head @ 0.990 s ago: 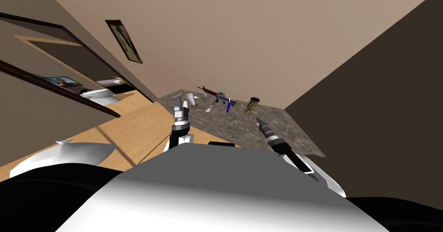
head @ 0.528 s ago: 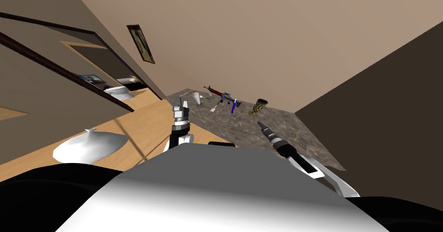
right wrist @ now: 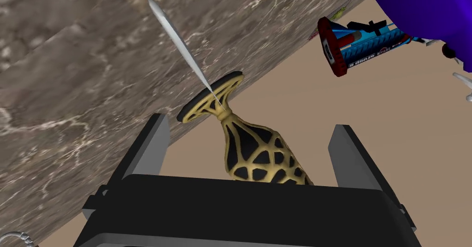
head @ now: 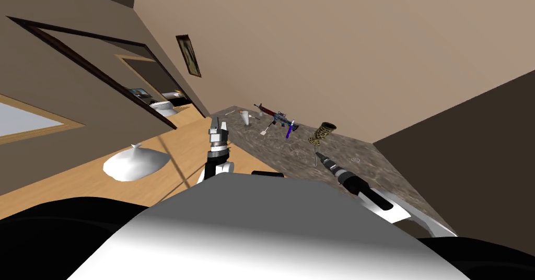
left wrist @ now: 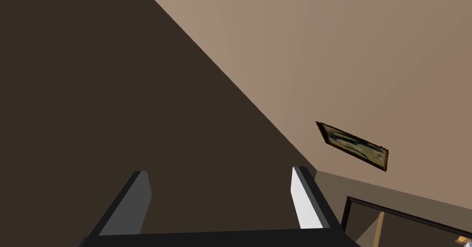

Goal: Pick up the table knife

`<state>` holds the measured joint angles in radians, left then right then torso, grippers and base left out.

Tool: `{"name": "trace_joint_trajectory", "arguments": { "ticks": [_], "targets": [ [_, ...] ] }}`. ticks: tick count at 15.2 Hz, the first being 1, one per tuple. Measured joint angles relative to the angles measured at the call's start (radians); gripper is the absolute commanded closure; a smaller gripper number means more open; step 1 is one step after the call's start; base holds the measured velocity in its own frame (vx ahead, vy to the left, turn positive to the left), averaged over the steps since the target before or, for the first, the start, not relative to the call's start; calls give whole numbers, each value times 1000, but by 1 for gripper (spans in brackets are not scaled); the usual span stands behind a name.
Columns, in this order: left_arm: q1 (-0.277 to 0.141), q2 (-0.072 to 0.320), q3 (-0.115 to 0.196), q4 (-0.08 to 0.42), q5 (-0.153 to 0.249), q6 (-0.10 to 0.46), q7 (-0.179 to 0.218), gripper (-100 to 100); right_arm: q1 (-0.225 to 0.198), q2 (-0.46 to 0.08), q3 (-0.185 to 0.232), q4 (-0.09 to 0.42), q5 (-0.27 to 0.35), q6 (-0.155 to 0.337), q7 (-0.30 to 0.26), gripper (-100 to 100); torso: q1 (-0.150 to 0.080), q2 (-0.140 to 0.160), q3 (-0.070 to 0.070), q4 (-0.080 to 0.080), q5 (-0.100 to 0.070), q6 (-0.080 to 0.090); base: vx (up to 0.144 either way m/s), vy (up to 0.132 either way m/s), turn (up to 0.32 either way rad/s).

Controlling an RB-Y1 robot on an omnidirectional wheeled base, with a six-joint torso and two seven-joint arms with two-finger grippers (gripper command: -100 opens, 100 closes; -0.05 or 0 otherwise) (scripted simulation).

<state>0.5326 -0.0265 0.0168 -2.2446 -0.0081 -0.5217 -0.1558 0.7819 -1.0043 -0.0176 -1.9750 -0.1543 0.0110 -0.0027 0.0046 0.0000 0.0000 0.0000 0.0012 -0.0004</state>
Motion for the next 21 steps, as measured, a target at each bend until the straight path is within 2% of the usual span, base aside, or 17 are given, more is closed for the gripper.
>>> {"name": "trace_joint_trajectory", "arguments": {
  "ticks": [2, 4, 6, 8, 13, 17, 19, 21],
  "targets": [
    [0, 0, 0, 0, 0, 0, 0, 0, -2, -40, 6, 20, -6, 39, -3, -100, 0, 0, 0, 0, 0, 0, 15, 69, 190],
    [0, 0, 0, 0, 0, 0, 0, 0, 28, -78, -4, 29, -12, 66, -7, -100, 0, 0, 0, 0, 0, 0, 13, 51, 107],
    [0, 0, 0, 0, 0, 0, 0, 0, 30, -120, -4, 46, -23, 82, -14, -100, -1, 0, 0, 0, 0, 0, 12, 57, 192],
    [0, 0, 0, 0, 0, 0, 0, 0, 55, -155, -10, 50, -26, 122, -17, -100, 0, 0, 0, 0, 0, 0, 15, 61, 144],
    [0, 0, 0, 0, 0, 0, 0, 0, 73, -238, -6, 94, -44, 174, -27, -100, -1, 0, 0, 0, 0, 0, 21, 48, 142],
    [0, 0, 0, 0, 0, 0, 0, 0, 106, -311, -10, 113, -56, 242, -36, -100, 0, 0, 0, 0, 0, 0, 23, 61, 180],
    [0, 0, 0, 0, 0, 0, 0, 0, 135, -358, -20, 121, -66, 279, -43, -100, 0, -1, 0, 0, 0, 0, 34, 62, 210],
    [0, 0, 0, 0, 0, 0, 0, 0, 122, -402, 5, 154, -80, 312, -47, -100, 0, -1, -1, 0, 0, 0, 27, 55, 154]
  ]
}}
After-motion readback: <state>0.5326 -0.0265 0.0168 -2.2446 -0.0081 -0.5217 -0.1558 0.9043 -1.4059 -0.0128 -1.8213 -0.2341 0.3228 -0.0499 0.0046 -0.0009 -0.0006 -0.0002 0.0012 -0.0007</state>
